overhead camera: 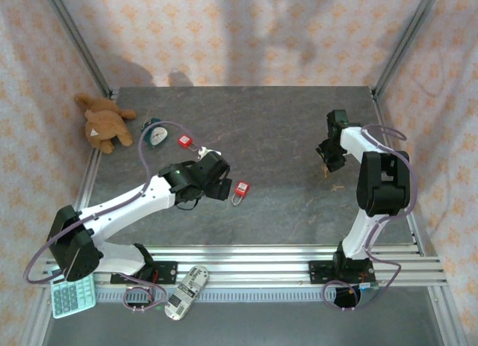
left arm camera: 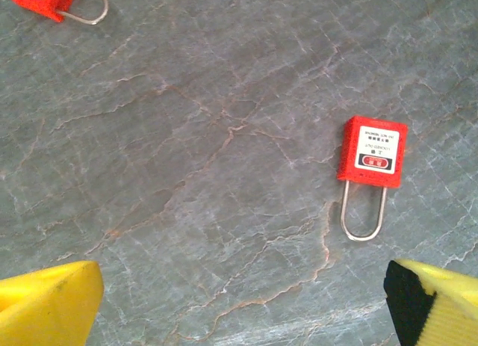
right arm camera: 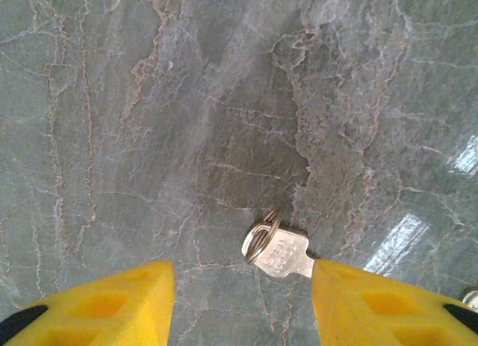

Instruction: Unlock with the key

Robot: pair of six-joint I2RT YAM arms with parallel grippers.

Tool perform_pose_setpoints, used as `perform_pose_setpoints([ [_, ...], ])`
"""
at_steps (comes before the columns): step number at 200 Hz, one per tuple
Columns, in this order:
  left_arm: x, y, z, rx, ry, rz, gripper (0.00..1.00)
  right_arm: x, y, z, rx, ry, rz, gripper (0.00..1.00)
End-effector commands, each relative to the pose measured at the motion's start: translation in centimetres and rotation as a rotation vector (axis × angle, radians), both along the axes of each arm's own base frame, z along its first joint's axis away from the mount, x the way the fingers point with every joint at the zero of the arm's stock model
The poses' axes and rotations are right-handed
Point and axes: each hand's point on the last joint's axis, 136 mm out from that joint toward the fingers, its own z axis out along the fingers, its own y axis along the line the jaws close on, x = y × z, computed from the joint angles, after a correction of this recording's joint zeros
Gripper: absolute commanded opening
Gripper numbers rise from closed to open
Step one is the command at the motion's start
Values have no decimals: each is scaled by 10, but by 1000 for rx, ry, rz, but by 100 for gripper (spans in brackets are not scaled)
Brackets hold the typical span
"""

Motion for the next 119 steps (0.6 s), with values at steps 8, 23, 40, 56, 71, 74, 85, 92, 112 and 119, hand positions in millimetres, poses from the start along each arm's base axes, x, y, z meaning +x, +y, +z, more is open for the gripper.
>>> perform_pose_setpoints([
  [8, 6, 11, 3, -12, -44, 57, 99, 1, -4, -11, 33, 25, -63, 50],
  [23, 6, 12, 3, -7, -43, 59, 99, 4, -2, -14, 58, 22, -64, 47],
  [40, 6, 14, 4, -4, -43, 58, 99, 2, -4, -12, 51, 29, -66, 46],
  [56, 6, 16, 2, -2, -43, 60, 99, 0, -7, -12, 49, 29, -71, 44],
  [71, 6, 16, 1, -5, -43, 61, 99, -2, -10, -13, 56, 35, -74, 40],
  [74, 6, 16, 1, -7, -42, 60, 99, -2, -10, -13, 57, 36, -75, 38],
  [85, 7, 16, 1, -9, -41, 62, 99, -4, -11, -15, 64, 38, -75, 35],
  [92, 7, 16, 0, -11, -40, 63, 99, -4, -10, -15, 74, 35, -72, 31],
  [112, 8, 14, -1, -11, -33, 57, 99, -5, -8, -13, 87, 18, -56, 24],
  [119, 8, 13, -1, -15, -32, 56, 99, -6, -7, -11, 89, 15, -48, 22],
])
